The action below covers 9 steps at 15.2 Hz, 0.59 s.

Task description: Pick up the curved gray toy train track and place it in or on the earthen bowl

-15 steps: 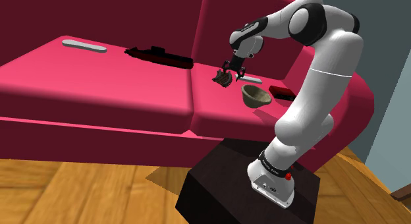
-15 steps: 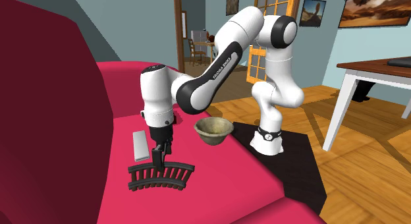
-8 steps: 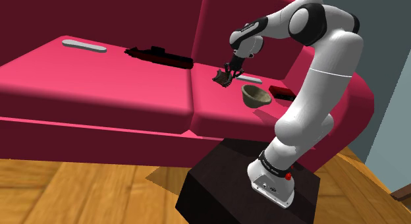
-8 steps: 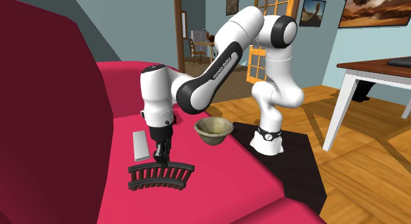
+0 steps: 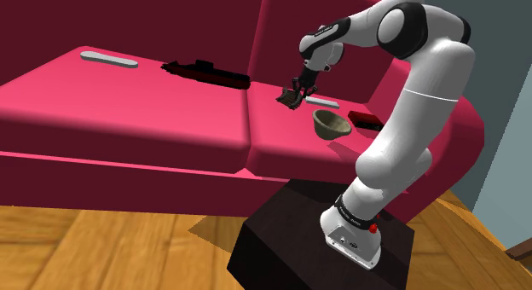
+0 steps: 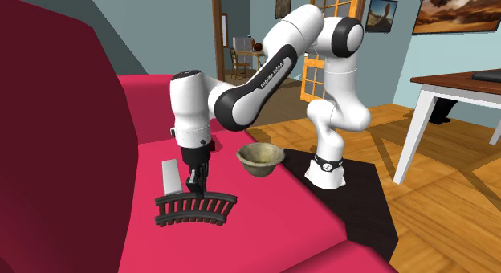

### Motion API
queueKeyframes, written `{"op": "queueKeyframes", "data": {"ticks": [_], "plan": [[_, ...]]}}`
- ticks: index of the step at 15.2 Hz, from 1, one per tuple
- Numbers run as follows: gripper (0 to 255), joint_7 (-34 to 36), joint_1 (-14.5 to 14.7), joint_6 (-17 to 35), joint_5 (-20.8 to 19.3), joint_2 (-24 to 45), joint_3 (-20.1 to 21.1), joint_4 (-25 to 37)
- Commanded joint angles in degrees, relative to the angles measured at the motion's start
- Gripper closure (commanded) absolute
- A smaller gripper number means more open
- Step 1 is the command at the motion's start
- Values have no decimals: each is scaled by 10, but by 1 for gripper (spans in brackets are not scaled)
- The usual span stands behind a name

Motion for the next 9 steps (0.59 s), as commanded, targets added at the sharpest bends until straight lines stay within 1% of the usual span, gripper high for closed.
{"op": "queueKeyframes", "data": {"ticks": [1,9], "plan": [[255,3,1,-15,-3,-7,-1,8],[255,11,3,-70,-14,-33,-3,39]]}}
